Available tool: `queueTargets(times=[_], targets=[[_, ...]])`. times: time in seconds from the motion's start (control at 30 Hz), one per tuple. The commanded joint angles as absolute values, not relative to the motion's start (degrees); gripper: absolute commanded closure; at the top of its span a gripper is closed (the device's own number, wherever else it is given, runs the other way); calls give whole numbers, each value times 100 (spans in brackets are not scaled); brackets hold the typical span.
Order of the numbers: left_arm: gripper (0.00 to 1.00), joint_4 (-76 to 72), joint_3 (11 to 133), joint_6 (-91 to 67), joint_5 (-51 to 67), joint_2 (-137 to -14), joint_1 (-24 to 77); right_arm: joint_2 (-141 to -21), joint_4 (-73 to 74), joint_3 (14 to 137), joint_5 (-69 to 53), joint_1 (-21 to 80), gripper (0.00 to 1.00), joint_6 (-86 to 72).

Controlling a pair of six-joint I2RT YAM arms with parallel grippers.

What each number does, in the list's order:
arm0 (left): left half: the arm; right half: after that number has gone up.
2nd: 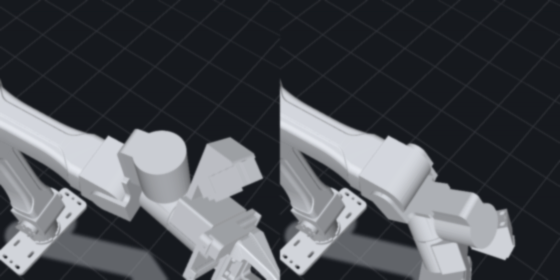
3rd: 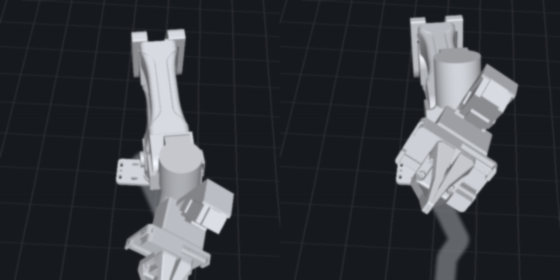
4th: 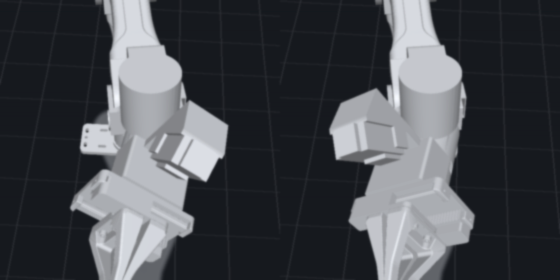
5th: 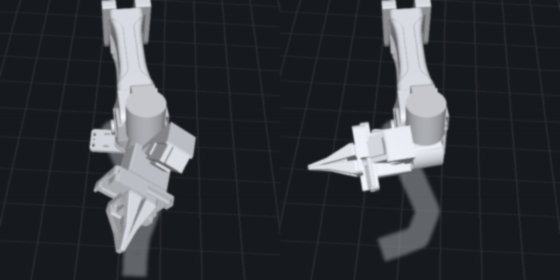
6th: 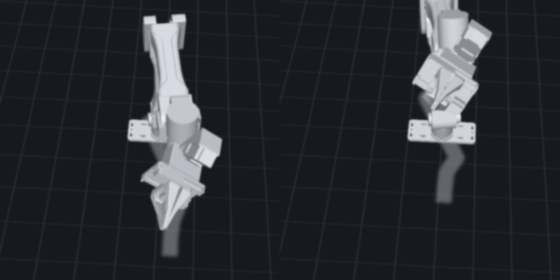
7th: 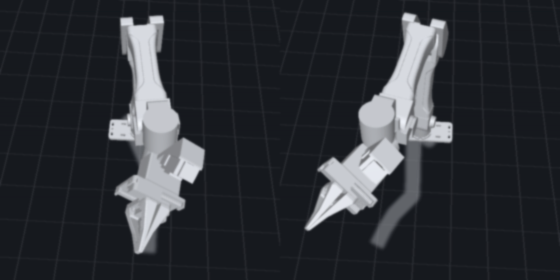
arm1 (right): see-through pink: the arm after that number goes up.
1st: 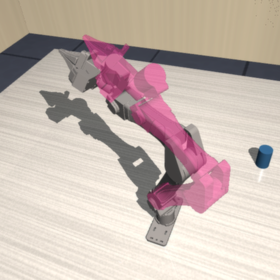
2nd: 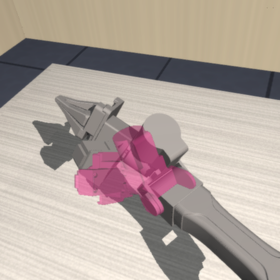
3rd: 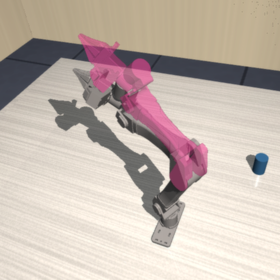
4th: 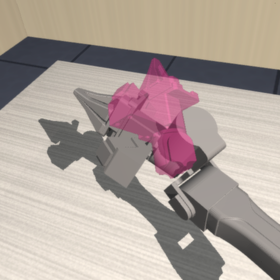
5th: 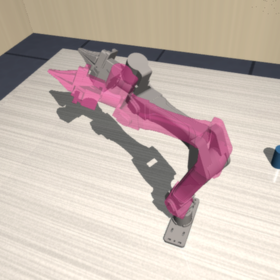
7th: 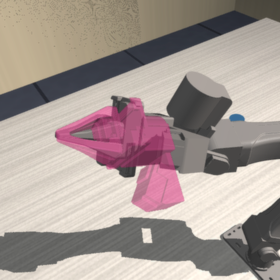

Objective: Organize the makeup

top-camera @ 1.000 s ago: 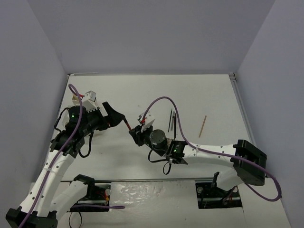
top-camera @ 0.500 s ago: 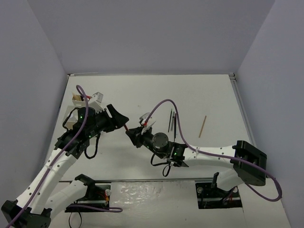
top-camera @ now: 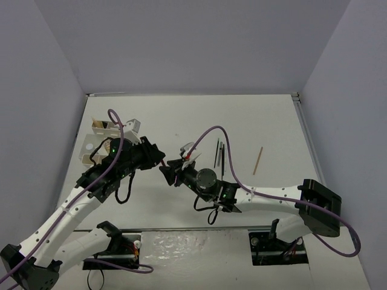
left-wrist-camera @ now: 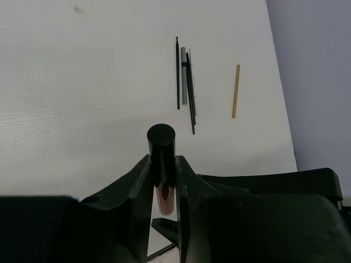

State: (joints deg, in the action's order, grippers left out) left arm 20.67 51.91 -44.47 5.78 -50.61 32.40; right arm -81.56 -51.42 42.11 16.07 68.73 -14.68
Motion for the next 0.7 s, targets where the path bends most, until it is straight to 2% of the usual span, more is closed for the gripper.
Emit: queueTargets(times=[0.0,0.03,0.13,0.27,0.4,0.67], targets=[[100,1532,5589,-3980,76,-5018,3270,-7833,-5449,4298,2038,6911,34,-1508],[100,1538,5607,-3829,-99,-5035,3270,-7797,-5365,4298,2081,6917,26,-1520],[100,1617,5786,-3034,-895,-5229,3203,-7651,-5009,4278,2440,6902,14,-1540],[100,1478,6222,-2182,-1800,-5597,2779,-7402,-4633,4149,2829,6795,12,-1608],[100,779,6487,-1826,-1529,-6119,1560,-7171,-4448,3981,2848,6605,11,-1689],[100,-437,6912,-1044,-1445,-7473,516,-6633,-4324,3479,2557,6174,11,-1863]])
